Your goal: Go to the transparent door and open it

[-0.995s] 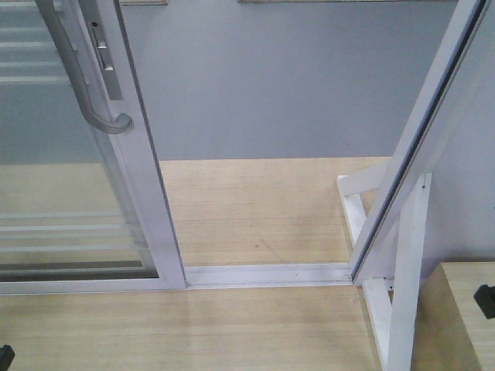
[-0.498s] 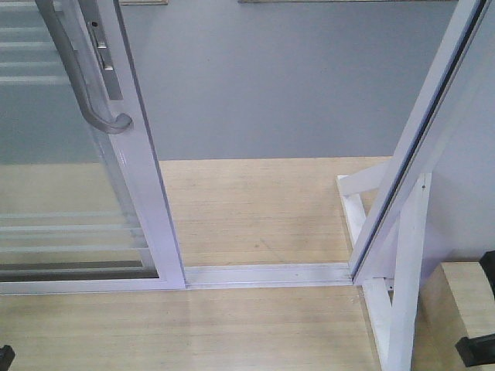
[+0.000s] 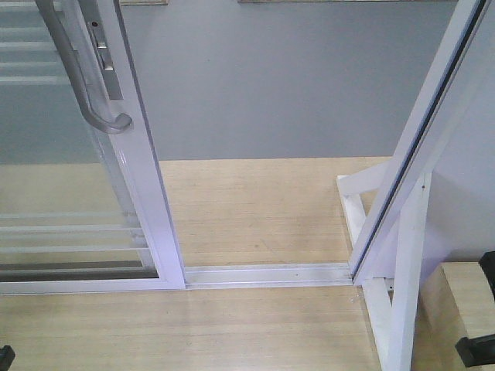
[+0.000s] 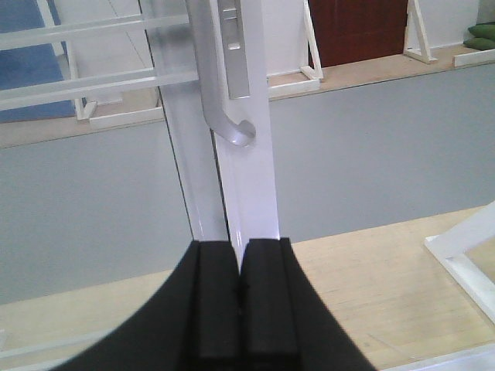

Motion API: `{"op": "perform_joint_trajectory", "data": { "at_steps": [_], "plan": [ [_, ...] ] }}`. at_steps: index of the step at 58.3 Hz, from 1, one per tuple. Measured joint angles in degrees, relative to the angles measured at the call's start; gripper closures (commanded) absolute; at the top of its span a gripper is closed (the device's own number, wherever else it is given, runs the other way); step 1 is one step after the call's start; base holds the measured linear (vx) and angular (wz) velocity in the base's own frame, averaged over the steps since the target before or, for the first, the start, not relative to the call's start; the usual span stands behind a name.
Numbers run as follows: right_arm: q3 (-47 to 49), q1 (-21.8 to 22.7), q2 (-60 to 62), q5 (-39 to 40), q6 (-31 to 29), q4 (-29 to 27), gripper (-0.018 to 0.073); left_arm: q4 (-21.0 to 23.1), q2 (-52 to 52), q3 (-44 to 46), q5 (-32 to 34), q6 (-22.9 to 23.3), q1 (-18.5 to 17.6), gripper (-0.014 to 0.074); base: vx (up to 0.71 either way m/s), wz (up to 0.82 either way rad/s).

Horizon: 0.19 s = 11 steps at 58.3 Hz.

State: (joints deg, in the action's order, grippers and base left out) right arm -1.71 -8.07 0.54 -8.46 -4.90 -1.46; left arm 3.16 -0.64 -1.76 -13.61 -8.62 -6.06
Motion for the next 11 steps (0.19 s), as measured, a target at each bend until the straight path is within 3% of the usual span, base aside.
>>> {"op": "perform_joint_trajectory", "data": {
  "at_steps": [11],
  "plan": [
    [0.00, 0.00, 0.00, 0.00, 0.00, 0.00, 0.0559, 0.00, 0.00, 0.00, 0.00, 0.00, 0.00, 0.0521, 0.00, 0.00]
  ]
}}
